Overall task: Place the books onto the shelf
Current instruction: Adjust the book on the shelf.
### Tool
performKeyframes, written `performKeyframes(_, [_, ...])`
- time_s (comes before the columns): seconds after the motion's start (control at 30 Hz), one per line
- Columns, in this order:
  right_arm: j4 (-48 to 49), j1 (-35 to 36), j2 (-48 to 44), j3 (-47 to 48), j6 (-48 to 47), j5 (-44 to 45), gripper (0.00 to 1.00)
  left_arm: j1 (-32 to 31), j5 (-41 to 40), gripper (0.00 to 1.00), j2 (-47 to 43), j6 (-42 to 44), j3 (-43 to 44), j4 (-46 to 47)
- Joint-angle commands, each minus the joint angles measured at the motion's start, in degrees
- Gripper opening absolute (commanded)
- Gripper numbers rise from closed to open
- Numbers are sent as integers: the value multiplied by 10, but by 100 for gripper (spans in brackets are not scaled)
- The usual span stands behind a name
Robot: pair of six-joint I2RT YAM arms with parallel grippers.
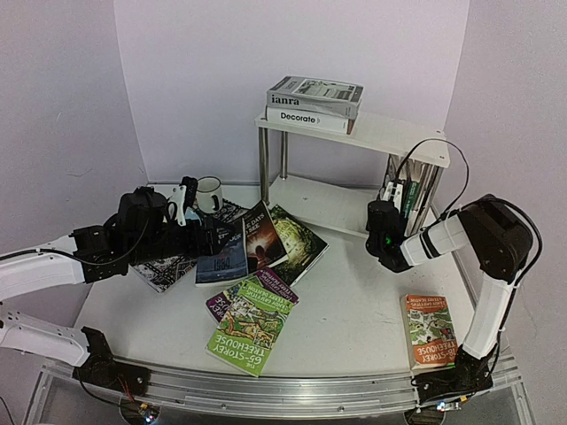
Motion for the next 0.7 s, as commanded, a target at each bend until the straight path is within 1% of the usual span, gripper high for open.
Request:
performKeyframes(0.0, [-18, -2, -29, 18, 26, 30, 30, 0, 1, 86, -1, 4, 26, -2])
performKeyframes(0.1, [-23, -1, -31, 19, 38, 32, 27, 0, 1, 86, -1, 4, 26, -2])
performKeyframes(0.37, [-31, 4, -31, 24, 39, 47, 28, 0, 2, 85, -4, 6, 26, -2])
performKeyframes(0.4, [-31, 5, -32, 23, 39, 47, 29, 0, 3, 86, -4, 7, 25, -1])
performKeyframes(0.53, [-32, 5, -37, 17, 38, 48, 41, 0, 4, 86, -6, 7, 24, -2])
performKeyframes(0.6, [-32, 5, -38, 16, 33, 47, 50, 0, 4, 86, -9, 7, 23, -2])
performKeyframes(0.67, [-33, 5, -40, 16, 29, 43, 53, 0, 4, 86, -10, 6, 22, -2])
